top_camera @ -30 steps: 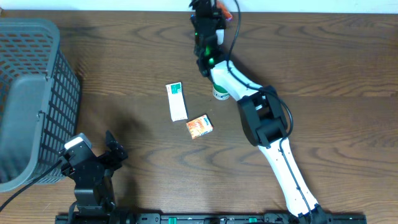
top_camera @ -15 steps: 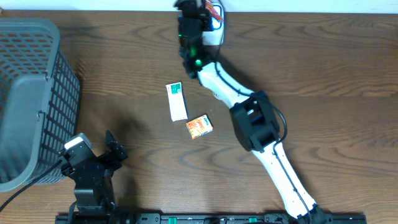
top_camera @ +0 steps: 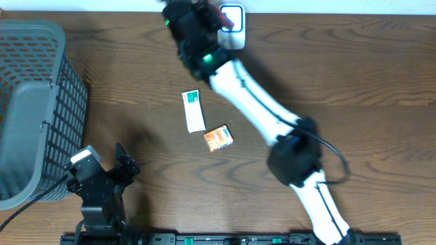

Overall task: Scan the item barcode
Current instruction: 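Swing the right arm right and drop the Top bar at the right edge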

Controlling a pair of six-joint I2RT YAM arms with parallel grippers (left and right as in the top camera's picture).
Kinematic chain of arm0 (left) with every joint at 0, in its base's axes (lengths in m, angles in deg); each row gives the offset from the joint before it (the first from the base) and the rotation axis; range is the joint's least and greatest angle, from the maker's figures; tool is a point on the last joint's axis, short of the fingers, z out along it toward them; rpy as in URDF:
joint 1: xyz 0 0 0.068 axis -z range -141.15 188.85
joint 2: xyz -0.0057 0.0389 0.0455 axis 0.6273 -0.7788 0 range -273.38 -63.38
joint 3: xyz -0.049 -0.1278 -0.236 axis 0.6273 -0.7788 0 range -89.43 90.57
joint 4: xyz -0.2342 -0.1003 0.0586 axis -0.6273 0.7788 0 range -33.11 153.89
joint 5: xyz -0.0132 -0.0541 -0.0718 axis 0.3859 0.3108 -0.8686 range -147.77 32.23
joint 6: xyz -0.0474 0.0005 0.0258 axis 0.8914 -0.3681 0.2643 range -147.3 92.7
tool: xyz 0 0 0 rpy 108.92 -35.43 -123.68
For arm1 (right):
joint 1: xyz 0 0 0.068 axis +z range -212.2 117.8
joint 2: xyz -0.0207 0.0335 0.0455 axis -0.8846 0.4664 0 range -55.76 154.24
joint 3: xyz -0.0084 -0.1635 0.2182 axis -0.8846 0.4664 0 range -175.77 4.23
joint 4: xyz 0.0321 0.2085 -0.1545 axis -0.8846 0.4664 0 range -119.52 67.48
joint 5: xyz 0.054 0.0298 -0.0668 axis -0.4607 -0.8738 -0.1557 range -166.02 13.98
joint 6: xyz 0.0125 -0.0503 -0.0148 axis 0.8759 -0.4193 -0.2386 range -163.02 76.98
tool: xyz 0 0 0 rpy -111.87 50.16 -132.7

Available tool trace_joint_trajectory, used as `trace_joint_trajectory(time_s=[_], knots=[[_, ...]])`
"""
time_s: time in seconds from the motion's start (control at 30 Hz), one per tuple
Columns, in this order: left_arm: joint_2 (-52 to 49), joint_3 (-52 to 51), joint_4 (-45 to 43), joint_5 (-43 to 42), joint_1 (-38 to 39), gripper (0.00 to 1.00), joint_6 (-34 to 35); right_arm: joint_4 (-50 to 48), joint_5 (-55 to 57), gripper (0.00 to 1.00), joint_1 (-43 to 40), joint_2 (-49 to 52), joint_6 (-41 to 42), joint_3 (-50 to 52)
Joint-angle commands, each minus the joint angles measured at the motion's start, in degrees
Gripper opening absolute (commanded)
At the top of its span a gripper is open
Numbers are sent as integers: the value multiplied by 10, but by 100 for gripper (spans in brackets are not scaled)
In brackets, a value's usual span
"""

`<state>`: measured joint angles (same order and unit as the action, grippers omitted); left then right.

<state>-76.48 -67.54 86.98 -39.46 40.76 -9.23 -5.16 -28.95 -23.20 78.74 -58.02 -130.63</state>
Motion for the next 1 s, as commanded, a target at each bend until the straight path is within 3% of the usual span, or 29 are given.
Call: trace_joint_trajectory(time_s=[0.0, 0.27, 0.43, 0.67, 0.97], knots=[[1, -1, -1, 2, -2, 99, 3, 91, 52, 1, -50, -64, 86, -12], [1, -1, -1, 2, -2, 99, 3, 440, 54, 1, -234, -93, 307, -11], [1, -1, -1, 2, -2, 99, 3, 561, 54, 1, -383, -82, 423, 10], [1, -1, -1, 2, -2, 99, 3, 538, 50, 1, -568, -82, 433, 132], [1, -1, -1, 2, -2, 99, 3, 396, -72, 1, -714, -82, 419, 304]])
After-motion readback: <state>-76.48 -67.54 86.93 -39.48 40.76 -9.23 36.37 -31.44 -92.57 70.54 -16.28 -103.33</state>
